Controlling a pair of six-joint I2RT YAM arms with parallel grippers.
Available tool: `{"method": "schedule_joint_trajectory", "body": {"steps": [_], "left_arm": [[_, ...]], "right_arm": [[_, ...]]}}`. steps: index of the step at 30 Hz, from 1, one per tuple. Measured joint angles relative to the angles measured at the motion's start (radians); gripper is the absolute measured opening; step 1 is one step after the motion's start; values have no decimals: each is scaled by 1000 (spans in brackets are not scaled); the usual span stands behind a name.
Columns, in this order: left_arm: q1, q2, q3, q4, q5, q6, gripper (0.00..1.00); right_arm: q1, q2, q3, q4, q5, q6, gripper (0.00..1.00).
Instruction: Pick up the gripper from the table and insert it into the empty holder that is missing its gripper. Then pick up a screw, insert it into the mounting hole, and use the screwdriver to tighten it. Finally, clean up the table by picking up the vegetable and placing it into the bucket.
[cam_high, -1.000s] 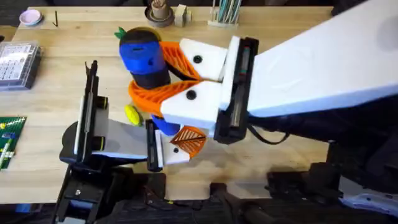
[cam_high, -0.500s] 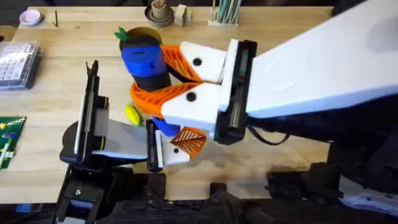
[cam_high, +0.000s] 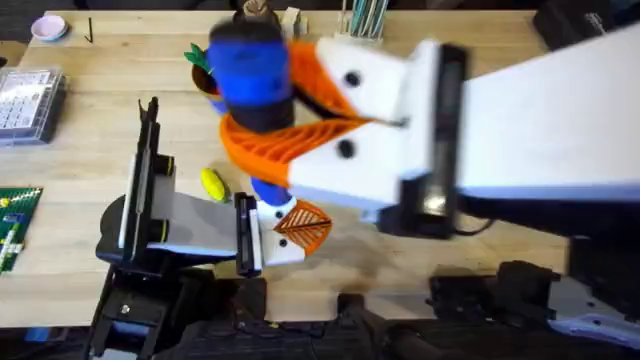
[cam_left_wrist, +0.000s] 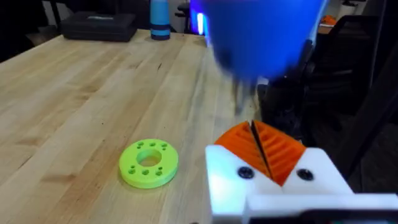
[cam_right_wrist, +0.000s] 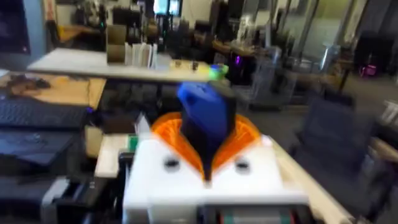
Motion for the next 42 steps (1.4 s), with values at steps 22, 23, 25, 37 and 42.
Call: {"method": "schedule_joint_trajectory", "body": {"steps": [22, 23, 25, 37, 42], "left_arm": [[0, 0, 0, 0, 0, 0, 4], [0, 0, 0, 0, 0, 0, 4], [0, 0, 0, 0, 0, 0, 4], [0, 0, 0, 0, 0, 0, 4], [0, 0, 0, 0, 0, 0, 4]], "right_arm": [[-380, 174, 0, -116, 160, -248, 20], [-408, 194, 0, -115, 157, -248, 20], [-462, 233, 0, -113, 154, -252, 20], [-805, 527, 0, -111, 89, -456, 19], [-879, 630, 18, -104, 86, -572, 19]]}}
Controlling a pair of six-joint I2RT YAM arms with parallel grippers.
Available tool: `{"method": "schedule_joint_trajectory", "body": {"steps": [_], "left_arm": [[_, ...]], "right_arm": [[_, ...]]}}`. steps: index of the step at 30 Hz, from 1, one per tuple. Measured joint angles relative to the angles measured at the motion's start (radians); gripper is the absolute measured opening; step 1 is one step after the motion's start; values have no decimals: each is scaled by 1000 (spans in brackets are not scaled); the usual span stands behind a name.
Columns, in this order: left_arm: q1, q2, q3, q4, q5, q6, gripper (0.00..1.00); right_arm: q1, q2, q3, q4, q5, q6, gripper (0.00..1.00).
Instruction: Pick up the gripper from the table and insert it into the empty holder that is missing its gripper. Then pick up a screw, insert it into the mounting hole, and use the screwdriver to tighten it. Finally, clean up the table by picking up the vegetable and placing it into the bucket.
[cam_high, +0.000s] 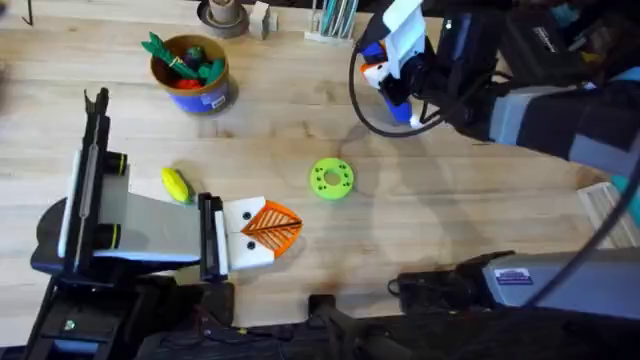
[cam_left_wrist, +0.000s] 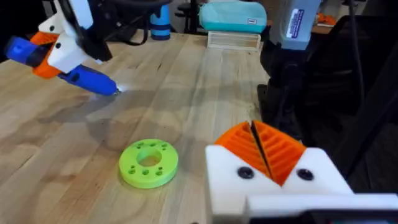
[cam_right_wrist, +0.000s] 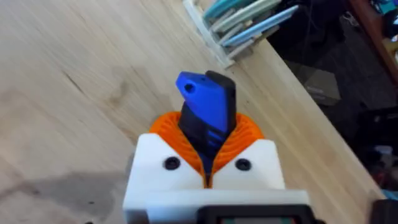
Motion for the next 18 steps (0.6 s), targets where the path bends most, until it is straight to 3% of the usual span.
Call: {"method": "schedule_joint_trajectory", "body": {"steps": [6, 15, 16, 18], "left_arm": [[0, 0, 0, 0, 0, 0, 4], [0, 0, 0, 0, 0, 0, 4], [0, 0, 0, 0, 0, 0, 4], [0, 0, 0, 0, 0, 0, 4]], "right_arm": [[-23, 135, 81, 2, 19, -175, 19], [48, 250, 125, -22, 35, -371, 24], [58, 255, 128, -43, 36, -375, 78], [82, 262, 130, -92, 37, -384, 297]]}}
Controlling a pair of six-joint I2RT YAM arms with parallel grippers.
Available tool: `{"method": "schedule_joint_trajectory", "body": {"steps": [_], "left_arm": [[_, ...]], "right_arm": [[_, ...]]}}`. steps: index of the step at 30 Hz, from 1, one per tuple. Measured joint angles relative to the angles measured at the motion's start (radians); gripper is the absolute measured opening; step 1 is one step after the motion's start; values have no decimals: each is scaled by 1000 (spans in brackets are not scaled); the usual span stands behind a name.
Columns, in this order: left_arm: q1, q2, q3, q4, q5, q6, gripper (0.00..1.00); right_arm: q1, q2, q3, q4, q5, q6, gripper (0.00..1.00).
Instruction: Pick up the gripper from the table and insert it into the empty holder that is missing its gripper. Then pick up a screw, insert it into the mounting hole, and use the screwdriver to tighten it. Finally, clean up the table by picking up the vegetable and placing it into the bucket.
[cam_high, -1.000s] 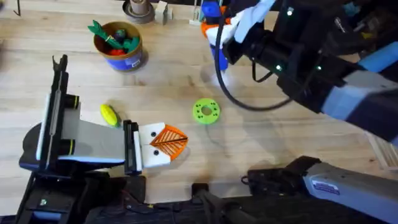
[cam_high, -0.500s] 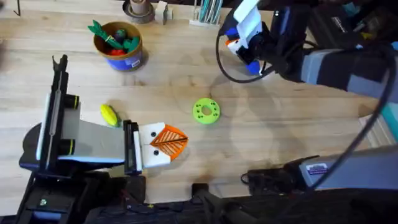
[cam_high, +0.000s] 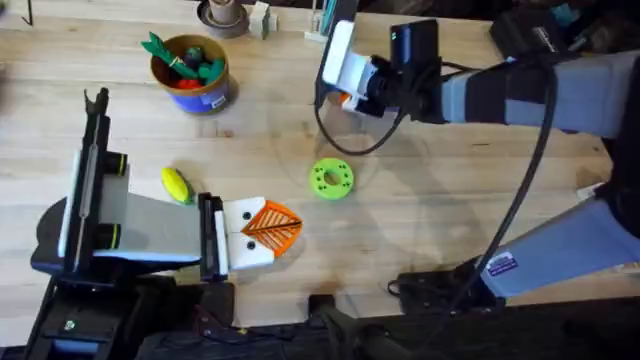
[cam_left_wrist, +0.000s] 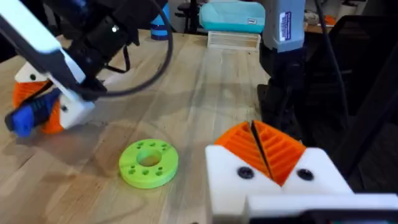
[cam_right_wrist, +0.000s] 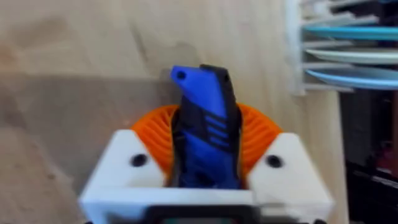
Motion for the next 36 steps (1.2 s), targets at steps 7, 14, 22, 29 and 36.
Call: {"method": "schedule_joint_trajectory", "body": {"steps": [7, 14, 22, 29, 36], "left_arm": [[0, 0, 0, 0, 0, 0, 23], [0, 0, 0, 0, 1, 1, 354], [0, 0, 0, 0, 3, 7, 992], [0, 0, 0, 0, 3, 7, 994], [0, 0, 0, 0, 3, 7, 994]], "right_arm": [[55, 4, 11, -16, -1, 41, 954], [59, -65, 10, -36, -4, 199, 957], [59, -339, 10, -230, -8, 355, 957], [59, -592, 10, -586, -12, 472, 956], [59, -833, 10, -894, -15, 711, 957]]}}
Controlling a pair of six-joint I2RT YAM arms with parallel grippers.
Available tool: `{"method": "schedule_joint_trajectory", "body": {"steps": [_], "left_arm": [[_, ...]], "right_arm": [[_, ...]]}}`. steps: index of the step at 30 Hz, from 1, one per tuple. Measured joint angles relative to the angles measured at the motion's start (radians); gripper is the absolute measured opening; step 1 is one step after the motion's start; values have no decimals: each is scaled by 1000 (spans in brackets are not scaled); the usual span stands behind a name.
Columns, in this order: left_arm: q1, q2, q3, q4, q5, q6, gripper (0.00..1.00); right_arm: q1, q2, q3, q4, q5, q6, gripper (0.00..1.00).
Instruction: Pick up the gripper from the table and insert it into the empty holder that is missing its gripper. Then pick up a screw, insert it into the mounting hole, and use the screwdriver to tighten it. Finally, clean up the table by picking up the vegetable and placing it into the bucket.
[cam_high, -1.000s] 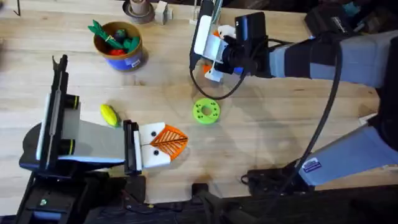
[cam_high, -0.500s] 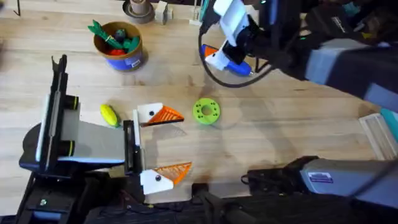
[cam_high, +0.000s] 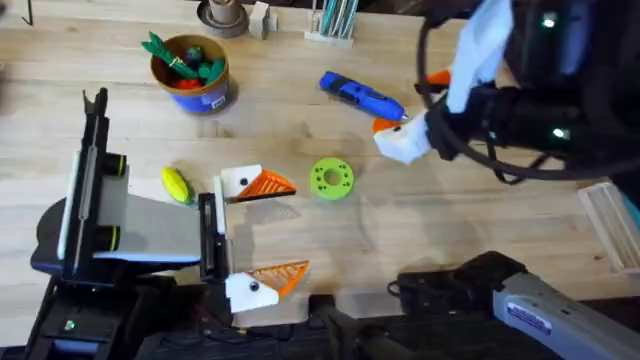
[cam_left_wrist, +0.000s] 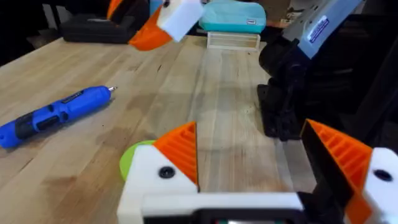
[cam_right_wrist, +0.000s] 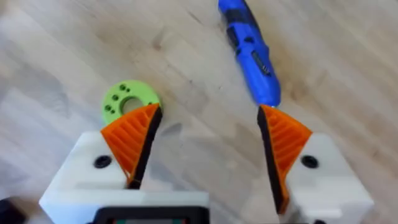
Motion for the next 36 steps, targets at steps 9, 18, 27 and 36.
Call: {"method": "schedule_joint_trajectory", "body": {"steps": [9, 18, 27, 36], "left_arm": [[0, 0, 0, 0, 0, 0, 993], [0, 0, 0, 0, 0, 0, 994], [0, 0, 0, 0, 0, 0, 994], [0, 0, 0, 0, 0, 0, 995]], "right_arm": [[0, -116, 0, -169, 0, 152, 957], [0, -117, 0, -187, 0, 174, 957], [0, -117, 0, -187, 0, 181, 956], [0, -117, 0, -187, 0, 182, 957]]}}
